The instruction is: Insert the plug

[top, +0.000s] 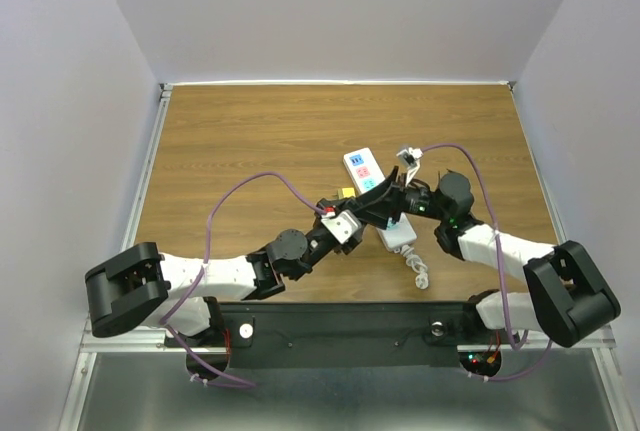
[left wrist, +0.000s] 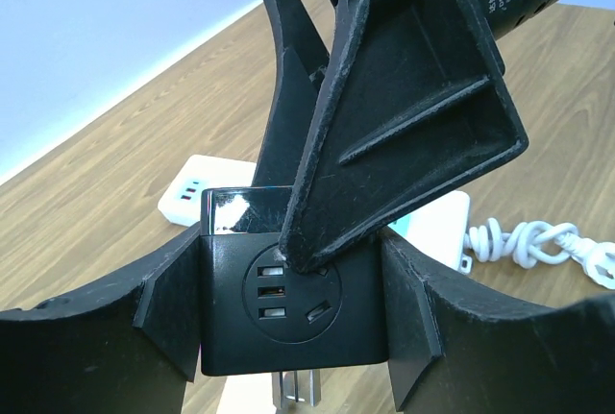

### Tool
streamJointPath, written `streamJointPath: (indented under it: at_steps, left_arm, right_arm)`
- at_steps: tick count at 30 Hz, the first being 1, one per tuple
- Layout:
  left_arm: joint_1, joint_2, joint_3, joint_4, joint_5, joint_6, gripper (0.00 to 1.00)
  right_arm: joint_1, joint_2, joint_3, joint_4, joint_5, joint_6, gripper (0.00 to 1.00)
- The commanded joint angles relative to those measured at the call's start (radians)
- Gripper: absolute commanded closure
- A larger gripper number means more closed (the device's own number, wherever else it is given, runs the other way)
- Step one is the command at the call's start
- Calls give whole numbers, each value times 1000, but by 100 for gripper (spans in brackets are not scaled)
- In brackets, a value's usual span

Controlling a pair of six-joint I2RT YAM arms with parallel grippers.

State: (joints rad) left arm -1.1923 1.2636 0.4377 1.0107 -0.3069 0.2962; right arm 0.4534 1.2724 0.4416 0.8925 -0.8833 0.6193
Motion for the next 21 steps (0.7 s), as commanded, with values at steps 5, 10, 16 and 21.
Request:
streamJointPath:
  at_steps: [5,10,16,21]
  left_arm:
    - [49,-23,6,137,-3,-54,41]
    - [71,-53,-40,114,46,-100,7]
    - [99,-79,-63,43,107,-132,3]
    - [183,-139,-132,63,199,-212,3]
  right_arm:
    - [47,-73,-17,43,19,-72,100]
    - [47,-208,-60,-21,209,-128,100]
    - [47,-275,-35,-151,412,-243,99]
    - [47,-205,14,-250,636,-338,99]
